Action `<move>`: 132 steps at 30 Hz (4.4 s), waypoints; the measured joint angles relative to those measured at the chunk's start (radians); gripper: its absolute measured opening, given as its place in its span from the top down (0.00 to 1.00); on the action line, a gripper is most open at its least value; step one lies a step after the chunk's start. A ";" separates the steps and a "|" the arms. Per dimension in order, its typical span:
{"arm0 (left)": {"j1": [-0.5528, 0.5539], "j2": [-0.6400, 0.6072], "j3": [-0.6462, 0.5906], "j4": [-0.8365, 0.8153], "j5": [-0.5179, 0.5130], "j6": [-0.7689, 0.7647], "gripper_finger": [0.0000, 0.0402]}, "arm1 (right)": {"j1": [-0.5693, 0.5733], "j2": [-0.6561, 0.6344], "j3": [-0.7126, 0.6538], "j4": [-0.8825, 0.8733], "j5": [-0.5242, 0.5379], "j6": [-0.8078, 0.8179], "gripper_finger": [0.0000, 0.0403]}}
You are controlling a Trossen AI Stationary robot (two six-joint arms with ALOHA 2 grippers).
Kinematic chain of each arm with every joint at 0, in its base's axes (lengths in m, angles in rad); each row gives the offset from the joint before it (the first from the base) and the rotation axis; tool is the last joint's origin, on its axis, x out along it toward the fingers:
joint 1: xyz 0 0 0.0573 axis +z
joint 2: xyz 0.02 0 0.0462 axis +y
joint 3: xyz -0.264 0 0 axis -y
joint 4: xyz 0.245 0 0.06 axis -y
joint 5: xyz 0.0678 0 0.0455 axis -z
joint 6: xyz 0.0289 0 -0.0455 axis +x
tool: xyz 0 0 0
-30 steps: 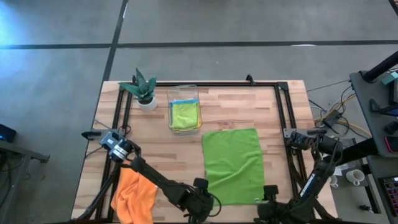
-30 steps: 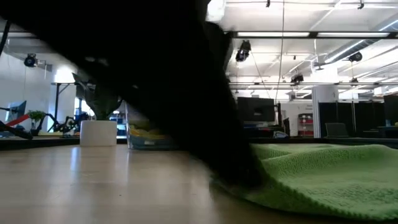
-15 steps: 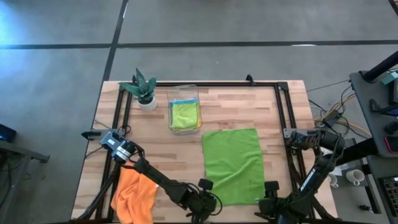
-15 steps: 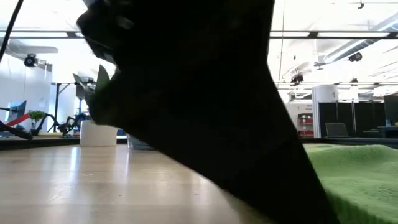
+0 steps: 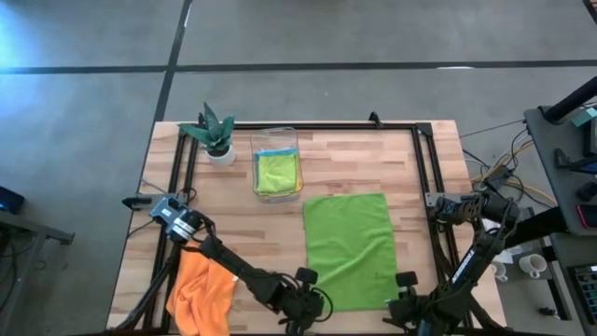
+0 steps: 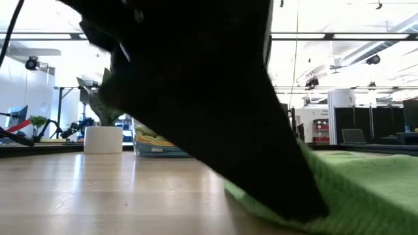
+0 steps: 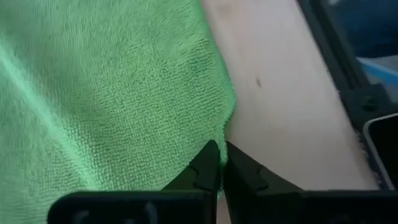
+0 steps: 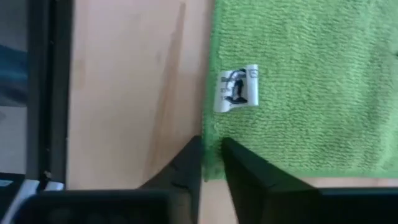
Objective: Fold microfiber towels
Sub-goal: Fold the green microfiber cloth
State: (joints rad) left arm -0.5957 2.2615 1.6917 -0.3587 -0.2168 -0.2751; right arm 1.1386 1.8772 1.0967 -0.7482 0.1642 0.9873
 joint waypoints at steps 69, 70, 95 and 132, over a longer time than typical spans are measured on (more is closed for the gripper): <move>0.121 -0.236 -0.090 -0.268 -0.181 -0.181 1.00 | -0.185 -0.208 -0.086 -0.441 0.184 0.066 0.98; 0.130 -0.236 -0.090 -0.294 -0.180 -0.162 1.00 | -0.196 -0.208 -0.098 -0.419 0.181 0.054 0.98; 0.245 -0.235 -0.184 -0.221 -0.169 -0.045 1.00 | -0.371 -0.259 -0.217 -0.410 0.177 -0.155 0.98; 0.301 -0.228 -0.247 -0.226 -0.325 -0.110 0.85 | -0.452 -0.270 -0.316 -0.378 0.347 -0.077 0.74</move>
State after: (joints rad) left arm -0.2943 2.0338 1.4448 -0.5843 -0.5420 -0.3849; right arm 0.6865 1.6070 0.7804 -1.1257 0.5110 0.9106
